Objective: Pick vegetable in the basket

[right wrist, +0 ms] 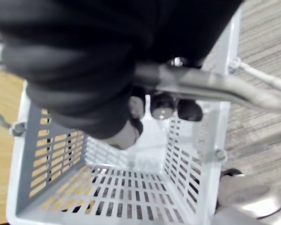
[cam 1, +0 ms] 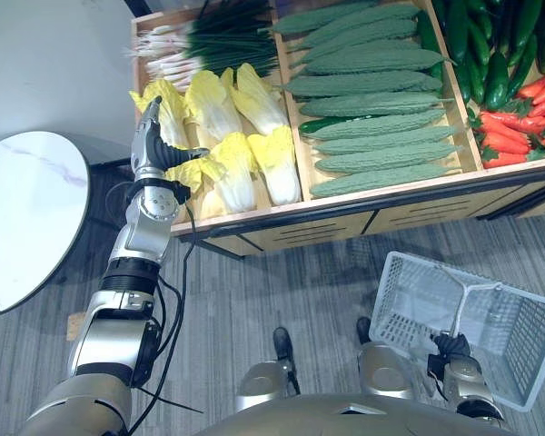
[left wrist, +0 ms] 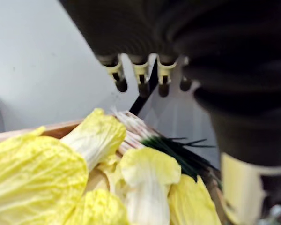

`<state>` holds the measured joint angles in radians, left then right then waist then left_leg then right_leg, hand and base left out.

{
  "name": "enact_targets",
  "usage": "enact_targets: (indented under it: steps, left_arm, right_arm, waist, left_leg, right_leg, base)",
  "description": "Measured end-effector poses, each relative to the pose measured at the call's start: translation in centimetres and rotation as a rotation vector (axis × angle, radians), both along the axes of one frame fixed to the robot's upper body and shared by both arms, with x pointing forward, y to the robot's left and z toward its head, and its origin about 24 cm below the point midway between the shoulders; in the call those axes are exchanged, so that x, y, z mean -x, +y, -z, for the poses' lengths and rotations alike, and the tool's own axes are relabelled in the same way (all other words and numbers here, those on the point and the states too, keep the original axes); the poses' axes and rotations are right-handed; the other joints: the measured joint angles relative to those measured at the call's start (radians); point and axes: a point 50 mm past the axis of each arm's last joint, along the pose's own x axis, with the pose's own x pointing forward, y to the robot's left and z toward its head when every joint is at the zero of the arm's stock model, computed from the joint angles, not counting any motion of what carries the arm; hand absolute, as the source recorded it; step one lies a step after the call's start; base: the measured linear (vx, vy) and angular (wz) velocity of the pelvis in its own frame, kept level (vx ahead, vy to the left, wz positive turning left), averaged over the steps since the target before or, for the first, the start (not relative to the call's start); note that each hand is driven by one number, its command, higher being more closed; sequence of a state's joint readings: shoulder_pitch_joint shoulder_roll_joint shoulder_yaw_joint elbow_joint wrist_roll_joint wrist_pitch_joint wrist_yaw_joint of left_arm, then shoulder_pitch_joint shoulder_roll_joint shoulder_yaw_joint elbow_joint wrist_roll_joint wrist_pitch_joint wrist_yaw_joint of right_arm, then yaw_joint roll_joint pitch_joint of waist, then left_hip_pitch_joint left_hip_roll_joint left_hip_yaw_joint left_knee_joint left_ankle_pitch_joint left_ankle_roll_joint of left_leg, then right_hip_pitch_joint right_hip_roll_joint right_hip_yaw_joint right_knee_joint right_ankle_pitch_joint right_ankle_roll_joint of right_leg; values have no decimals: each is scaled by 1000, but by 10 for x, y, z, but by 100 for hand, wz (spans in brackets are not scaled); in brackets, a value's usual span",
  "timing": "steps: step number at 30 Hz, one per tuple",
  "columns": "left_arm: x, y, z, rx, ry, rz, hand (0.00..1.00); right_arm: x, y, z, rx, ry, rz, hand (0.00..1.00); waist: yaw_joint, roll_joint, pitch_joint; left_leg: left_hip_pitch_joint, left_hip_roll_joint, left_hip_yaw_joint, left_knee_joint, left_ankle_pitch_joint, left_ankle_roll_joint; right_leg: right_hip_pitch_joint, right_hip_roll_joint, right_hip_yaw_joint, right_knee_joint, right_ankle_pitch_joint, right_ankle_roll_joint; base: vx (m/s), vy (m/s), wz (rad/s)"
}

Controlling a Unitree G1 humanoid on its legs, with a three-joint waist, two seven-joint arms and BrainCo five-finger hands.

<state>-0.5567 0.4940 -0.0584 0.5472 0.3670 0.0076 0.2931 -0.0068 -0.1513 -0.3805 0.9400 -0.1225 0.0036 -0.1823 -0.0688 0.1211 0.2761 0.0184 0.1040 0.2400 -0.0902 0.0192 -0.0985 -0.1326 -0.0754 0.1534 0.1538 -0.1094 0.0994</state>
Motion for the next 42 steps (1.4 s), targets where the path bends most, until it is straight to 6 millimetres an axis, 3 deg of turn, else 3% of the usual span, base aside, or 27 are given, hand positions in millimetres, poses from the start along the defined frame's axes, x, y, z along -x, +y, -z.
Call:
enact_targets:
  steps: [13,19,25,32,42]
  left_arm:
    - [1,13,41,-15,207,-84,0]
    - [-7,6,32,1,173,-77,0]
    - [-18,2,9,26,103,-65,0]
    - [-27,-17,2,56,73,-30,0]
    - [-30,-26,-2,72,53,-20,0]
  right_arm:
    - [-28,-2,-12,28,-72,-9,100]
    - [-36,-4,-17,35,-108,6,100]
    - [-50,-4,-26,55,-158,3,100]
    - [-55,-1,-29,61,-187,-8,100]
    - [-56,2,-29,57,-189,-13,100]
  waist:
    - [-10,4,74]
    - [-5,7,100]
    - [6,7,137]
    - [1,-8,148]
    - [2,-18,154]
  left_leg:
    - [-55,-3,26,23,3,1]
    - [-78,-2,55,22,11,-4]
    - [-111,-9,80,26,18,6]
    - [-135,-17,89,25,28,14]
    - [-138,-24,87,22,35,20]
  right_leg:
    - [-56,-4,16,-14,36,4]
    - [-99,4,48,1,45,2]
    - [-145,2,76,6,62,11]
    - [-172,-4,84,4,75,18]
    - [-171,-11,85,-1,85,21]
  base:
    - [-30,-7,-5]
    - [-6,-10,-12]
    - [-40,-8,-10]
    - [-9,-2,-3]
    - [0,0,0]
